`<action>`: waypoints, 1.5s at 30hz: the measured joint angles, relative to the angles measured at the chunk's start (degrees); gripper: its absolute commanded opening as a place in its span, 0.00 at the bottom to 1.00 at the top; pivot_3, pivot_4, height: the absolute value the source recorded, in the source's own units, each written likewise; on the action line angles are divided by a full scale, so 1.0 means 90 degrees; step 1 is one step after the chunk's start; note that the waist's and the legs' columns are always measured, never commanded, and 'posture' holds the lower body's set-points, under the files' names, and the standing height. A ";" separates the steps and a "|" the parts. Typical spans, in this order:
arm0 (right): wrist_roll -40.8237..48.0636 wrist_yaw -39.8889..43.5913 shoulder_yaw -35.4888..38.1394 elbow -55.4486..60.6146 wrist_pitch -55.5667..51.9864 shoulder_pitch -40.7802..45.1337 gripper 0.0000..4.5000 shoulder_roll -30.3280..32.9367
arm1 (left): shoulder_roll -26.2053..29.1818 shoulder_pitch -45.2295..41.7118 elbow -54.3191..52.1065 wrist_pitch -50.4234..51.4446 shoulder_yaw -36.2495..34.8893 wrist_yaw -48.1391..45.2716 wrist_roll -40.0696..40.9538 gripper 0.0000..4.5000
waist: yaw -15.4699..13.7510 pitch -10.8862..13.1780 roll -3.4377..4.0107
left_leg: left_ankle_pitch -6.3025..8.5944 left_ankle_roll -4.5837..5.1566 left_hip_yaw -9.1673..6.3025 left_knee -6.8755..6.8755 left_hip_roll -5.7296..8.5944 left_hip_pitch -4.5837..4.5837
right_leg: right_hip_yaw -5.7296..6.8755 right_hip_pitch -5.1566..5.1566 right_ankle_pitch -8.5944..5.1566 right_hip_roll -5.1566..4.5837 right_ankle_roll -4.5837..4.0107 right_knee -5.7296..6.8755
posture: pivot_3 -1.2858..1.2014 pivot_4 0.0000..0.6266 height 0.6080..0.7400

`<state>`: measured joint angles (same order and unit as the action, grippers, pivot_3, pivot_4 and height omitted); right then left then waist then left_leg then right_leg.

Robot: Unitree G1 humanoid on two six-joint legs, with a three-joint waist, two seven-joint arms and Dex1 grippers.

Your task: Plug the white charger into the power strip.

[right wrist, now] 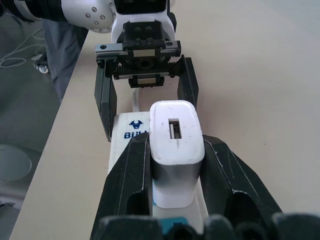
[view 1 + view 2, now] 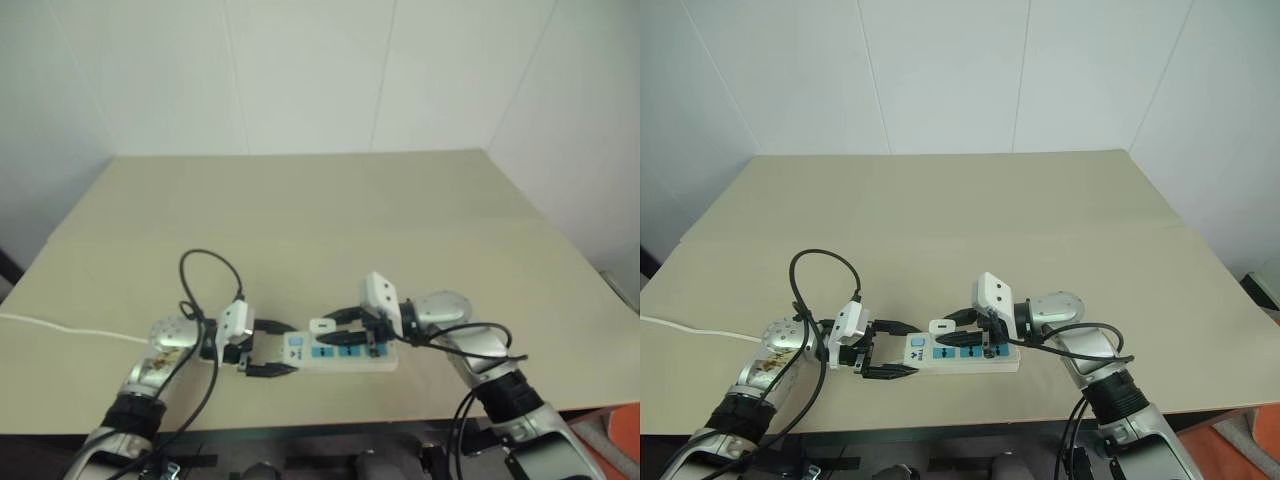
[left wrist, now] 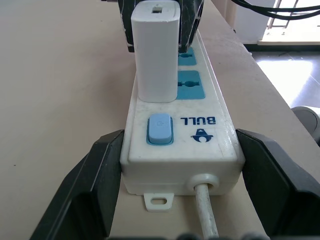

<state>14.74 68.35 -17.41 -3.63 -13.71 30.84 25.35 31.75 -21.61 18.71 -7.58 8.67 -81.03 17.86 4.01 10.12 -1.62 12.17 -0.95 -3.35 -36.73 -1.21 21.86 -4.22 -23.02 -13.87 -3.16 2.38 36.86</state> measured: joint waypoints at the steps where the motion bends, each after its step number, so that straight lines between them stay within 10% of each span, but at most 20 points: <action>1: -0.0003 0.0029 -0.0017 -0.0057 -0.0040 0.0010 0.47 -0.0001 | -0.0008 -0.0005 -0.0001 -0.0009 0.0007 0.0000 -0.0001 0.72 | -0.0005 0.0000 0.0000 | 0.0000 0.0000 0.0000 0.0000 0.0000 0.0001 | 0.0000 0.0000 0.0000 0.0000 0.0000 0.0000 | 0.52 0.24 1.00; 8: 0.0065 0.0261 -0.0077 -0.0256 -0.0159 -0.0001 0.99 0.0006 | -0.0054 -0.0017 -0.0001 -0.0094 0.0021 -0.0022 0.0010 0.72 | -0.0039 0.0002 0.0002 | 0.0000 0.0000 -0.0002 -0.0004 0.0004 0.0032 | 0.0000 -0.0019 0.0000 -0.0003 -0.0002 -0.0001 | 0.52 0.24 1.00; 14: 0.0434 0.0520 0.0191 0.0001 -0.0198 0.0042 0.99 0.0164 | -0.0078 -0.0044 -0.0002 0.0122 0.0028 0.0043 0.0020 0.72 | -0.0058 0.0002 0.0002 | 0.0000 0.0000 -0.0003 -0.0006 0.0005 0.0029 | 0.0001 -0.0015 0.0000 -0.0003 -0.0001 -0.0001 | 0.52 0.24 1.00; 18: 0.0473 0.0389 0.0351 0.0051 0.0027 0.0037 1.00 0.0094 | -0.0084 -0.0153 0.0062 0.0791 0.0006 0.0168 0.0058 0.99 | -0.0052 0.0003 0.0002 | 0.0000 0.0000 -0.0003 -0.0007 0.0005 0.0032 | 0.0000 -0.0020 -0.0001 -0.0002 0.0001 -0.0001 | 0.52 0.24 1.00; 25: 0.0503 0.0395 0.0593 -0.0021 0.0219 0.0062 1.00 0.0126 | 0.0010 -0.0115 -0.0459 0.1336 -0.0181 -0.0075 0.0554 0.99 | -0.0072 0.0013 0.0001 | 0.0000 0.0000 -0.0004 -0.0008 0.0012 0.0055 | 0.0002 -0.0035 -0.0001 -0.0011 0.0000 -0.0002 | 0.52 0.24 1.00; 35: 0.1087 0.0996 0.1416 0.0074 -0.0017 0.0126 1.00 0.1270 | 0.2307 0.1009 -0.2908 0.2917 -0.1581 -0.0816 0.2004 0.99 | -0.0053 0.0088 0.0019 | 0.0000 -0.0001 0.0001 -0.0007 0.0009 0.0051 | 0.0003 -0.0035 -0.0009 -0.0016 -0.0001 -0.0005 | 0.52 0.24 1.00; 45: 0.0818 0.1835 0.2029 -0.0720 0.0439 -0.0035 1.00 0.3091 | 0.2969 0.1005 -0.0817 0.1121 -0.2585 -0.0568 0.0918 0.99 | -0.0153 0.0095 0.0025 | 0.0000 -0.0001 0.0019 -0.0006 0.0009 0.0068 | 0.0004 -0.0061 -0.0018 -0.0024 -0.0009 -0.0003 | 0.52 0.24 1.00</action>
<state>22.10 84.87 0.86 -10.11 -9.76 30.52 53.16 58.47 -12.57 11.36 2.52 -14.59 -86.14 26.12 2.63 10.97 -1.40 12.17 -0.96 -3.18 -36.78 -1.13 22.48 -4.19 -23.57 -14.03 -3.38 2.30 36.83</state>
